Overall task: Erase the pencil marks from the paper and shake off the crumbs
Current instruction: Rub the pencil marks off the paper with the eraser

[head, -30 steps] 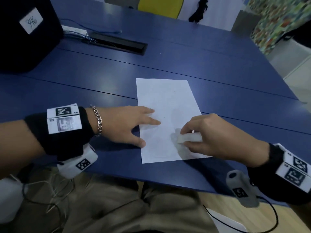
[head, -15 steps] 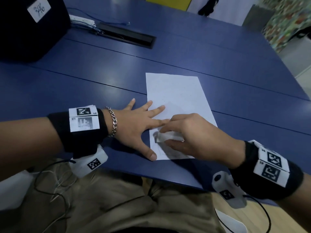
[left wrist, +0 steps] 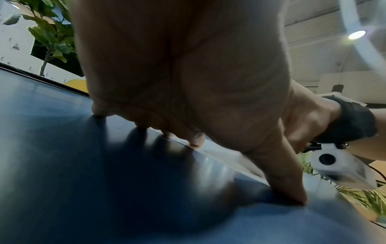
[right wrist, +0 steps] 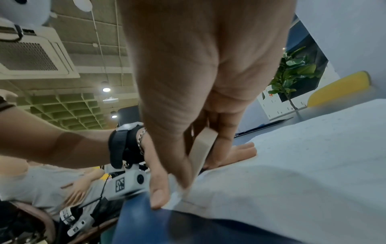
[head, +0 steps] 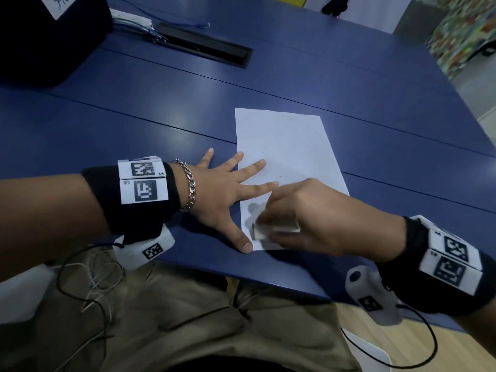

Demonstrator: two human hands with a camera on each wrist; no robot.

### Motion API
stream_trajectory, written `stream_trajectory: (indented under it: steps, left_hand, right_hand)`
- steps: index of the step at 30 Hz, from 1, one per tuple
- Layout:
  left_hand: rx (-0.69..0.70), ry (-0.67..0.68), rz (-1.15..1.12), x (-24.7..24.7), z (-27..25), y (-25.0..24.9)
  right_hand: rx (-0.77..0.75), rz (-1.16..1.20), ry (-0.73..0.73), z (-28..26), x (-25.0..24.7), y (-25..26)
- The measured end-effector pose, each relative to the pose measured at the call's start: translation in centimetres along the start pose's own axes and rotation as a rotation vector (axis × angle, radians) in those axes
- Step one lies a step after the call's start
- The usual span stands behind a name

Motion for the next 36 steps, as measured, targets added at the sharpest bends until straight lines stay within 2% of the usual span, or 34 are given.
stream_trajectory:
  steps: [2, 6, 12, 16, 21, 26, 30, 32, 36]
  left_hand:
    - [-0.001, 0.007, 0.006, 0.0, 0.0, 0.0]
    - [-0.005, 0.021, 0.027, 0.0, 0.0, -0.1]
    - [-0.012, 0.024, 0.028, 0.0, -0.1, -0.1]
    - [-0.018, 0.035, 0.052, -0.1, -0.1, -0.2]
    - [-0.009, 0.031, 0.024, 0.0, -0.1, -0.1]
    - [-0.011, 0.037, 0.043, 0.0, -0.1, -0.2]
    - [-0.040, 0.047, 0.038, -0.2, -0.6, -0.1]
    - [-0.055, 0.042, 0.071, -0.4, -0.9, -0.3]
    - [-0.075, -0.011, 0.103, -1.4, -2.3, -1.5]
  right_hand:
    - [-0.013, 0.018, 0.056, -0.1, 0.2, 0.2]
    - [-0.010, -0.018, 0.013, 1.9, -0.4, -0.7]
    - [-0.043, 0.026, 0.084, 0.7, 0.1, 0.1]
    - [-0.028, -0.049, 0.007, 2.5, -0.6, -0.8]
    - [-0.062, -0.011, 0.075, 0.5, 0.6, 0.0]
    - [-0.026, -0.037, 0.009, 1.9, -0.1, -0.1]
    - [0.033, -0.042, 0.110, -0.9, 1.1, -0.6]
    - [0.147, -0.035, 0.019, -2.9, -0.4, -2.3]
    - [0.404, 0.143, -0.325, -8.4, -5.0, -5.4]
Point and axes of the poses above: each hand's wrist, its own z-axis towards the middle knuckle, its own x-axis out of the palm, y = z × x, the point moved 10 cm from there along z, towards the middle knuckle, and after that the axes turned 3 degrees about y, right-handed, at the moved point
